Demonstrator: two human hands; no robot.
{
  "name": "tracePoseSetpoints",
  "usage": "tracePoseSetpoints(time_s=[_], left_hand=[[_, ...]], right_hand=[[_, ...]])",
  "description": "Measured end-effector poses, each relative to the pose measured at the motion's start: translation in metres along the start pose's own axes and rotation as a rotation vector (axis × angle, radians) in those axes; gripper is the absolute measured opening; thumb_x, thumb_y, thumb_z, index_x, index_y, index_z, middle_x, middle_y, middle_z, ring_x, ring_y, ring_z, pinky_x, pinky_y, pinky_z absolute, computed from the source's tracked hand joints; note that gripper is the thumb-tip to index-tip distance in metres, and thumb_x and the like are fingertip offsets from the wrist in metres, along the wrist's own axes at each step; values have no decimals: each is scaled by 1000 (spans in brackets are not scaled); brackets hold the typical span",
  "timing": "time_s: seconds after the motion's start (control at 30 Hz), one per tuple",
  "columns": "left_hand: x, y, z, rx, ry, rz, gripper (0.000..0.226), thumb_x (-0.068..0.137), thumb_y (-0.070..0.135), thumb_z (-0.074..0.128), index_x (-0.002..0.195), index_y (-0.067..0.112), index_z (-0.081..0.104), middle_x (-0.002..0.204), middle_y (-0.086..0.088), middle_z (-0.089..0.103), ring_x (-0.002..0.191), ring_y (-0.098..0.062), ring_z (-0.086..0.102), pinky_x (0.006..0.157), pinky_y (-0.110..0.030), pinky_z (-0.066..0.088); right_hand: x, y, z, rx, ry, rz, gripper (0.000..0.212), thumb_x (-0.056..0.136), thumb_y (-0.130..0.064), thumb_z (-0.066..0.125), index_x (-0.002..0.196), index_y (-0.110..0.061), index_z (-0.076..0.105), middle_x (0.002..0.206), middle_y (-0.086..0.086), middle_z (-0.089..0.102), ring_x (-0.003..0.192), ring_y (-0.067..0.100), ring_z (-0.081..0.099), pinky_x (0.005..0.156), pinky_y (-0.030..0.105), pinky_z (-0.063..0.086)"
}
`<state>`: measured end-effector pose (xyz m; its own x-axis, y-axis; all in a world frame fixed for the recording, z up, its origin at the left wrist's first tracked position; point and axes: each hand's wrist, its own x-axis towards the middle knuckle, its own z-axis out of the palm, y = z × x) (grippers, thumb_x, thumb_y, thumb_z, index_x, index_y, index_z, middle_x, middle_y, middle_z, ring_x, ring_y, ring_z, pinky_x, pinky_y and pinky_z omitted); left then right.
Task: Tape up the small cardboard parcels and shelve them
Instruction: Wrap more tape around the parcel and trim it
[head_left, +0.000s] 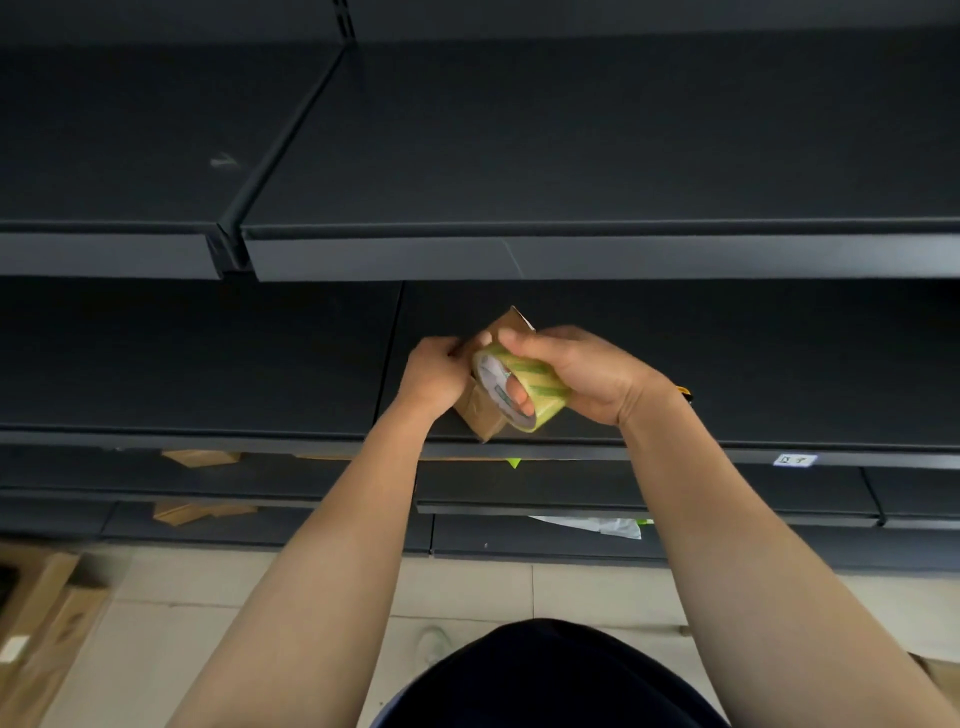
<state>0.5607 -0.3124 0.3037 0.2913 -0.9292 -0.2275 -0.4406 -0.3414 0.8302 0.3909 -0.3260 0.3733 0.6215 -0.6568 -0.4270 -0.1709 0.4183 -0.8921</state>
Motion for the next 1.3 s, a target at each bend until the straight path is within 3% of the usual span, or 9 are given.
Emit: tracePoseSetpoints(time_s=[0.1, 0.23, 0.4, 0.53, 0.73, 0.8, 0.93, 1.07, 1.3], left_hand=[[8, -3, -3, -27, 31, 1, 50, 92, 44, 55, 83, -4, 67, 80, -15, 69, 73, -22, 63, 65, -32, 45], [19, -14, -10, 75, 57, -8, 55, 91, 54, 50, 81, 2, 67, 76, -8, 67, 65, -15, 58, 59, -25, 42], [19, -19, -12, 8, 36, -21, 48, 90, 54, 52, 77, 10, 65, 74, -2, 66, 72, -17, 62, 62, -26, 46], [16, -17, -11, -6, 67, -30, 52, 87, 54, 57, 106, 5, 60, 97, -2, 64, 89, -17, 60, 69, -23, 47], [-2, -5, -1, 263, 334, 215, 27, 92, 37, 58, 94, 10, 54, 98, -6, 56, 81, -19, 57, 64, -25, 40], [-9, -3, 2, 338, 339, 237, 35, 91, 45, 54, 100, 11, 53, 100, -6, 59, 85, -22, 61, 63, -26, 41], [-22, 4, 8, 470, 225, 165, 90, 60, 74, 67, 119, 10, 43, 115, -7, 54, 105, -23, 53, 78, -39, 51], [-23, 7, 14, 371, 196, 136, 91, 61, 54, 81, 124, 7, 36, 123, -10, 47, 116, -26, 45, 94, -40, 45], [-8, -1, -20, 64, 93, -13, 57, 63, 48, 78, 106, 25, 47, 96, 9, 55, 83, -3, 54, 60, -22, 42]], right_hand=[[-5, -1, -6, -170, 26, 24, 36, 91, -38, 58, 89, -2, 64, 75, 16, 64, 69, 25, 59, 66, 28, 53], [-6, 26, -13, -354, 111, 152, 42, 97, -35, 50, 85, 2, 65, 48, 4, 59, 46, 17, 54, 71, 32, 50], [10, 56, -9, -407, 190, 237, 41, 94, -36, 53, 74, -2, 64, 44, 4, 58, 39, 13, 52, 45, 12, 42], [29, 69, -10, -414, 203, 234, 44, 95, -37, 53, 84, 4, 66, 46, 6, 59, 43, 17, 54, 52, 19, 48], [38, 66, -17, -491, 213, 224, 44, 95, -38, 51, 77, -1, 65, 51, 8, 62, 43, 17, 56, 60, 24, 49], [38, 65, -19, -469, 220, 224, 42, 95, -37, 53, 78, 0, 64, 52, 9, 62, 43, 18, 56, 55, 24, 49], [41, 60, -18, -544, 200, 229, 42, 95, -36, 51, 70, -4, 61, 49, 6, 63, 42, 16, 58, 51, 21, 47], [41, 59, -16, -585, 181, 207, 44, 95, -39, 50, 68, -6, 61, 50, 3, 64, 45, 15, 60, 57, 23, 51], [19, 40, -16, -517, 65, 66, 62, 79, -67, 55, 76, -7, 69, 59, 0, 66, 62, 12, 64, 81, 29, 48]])
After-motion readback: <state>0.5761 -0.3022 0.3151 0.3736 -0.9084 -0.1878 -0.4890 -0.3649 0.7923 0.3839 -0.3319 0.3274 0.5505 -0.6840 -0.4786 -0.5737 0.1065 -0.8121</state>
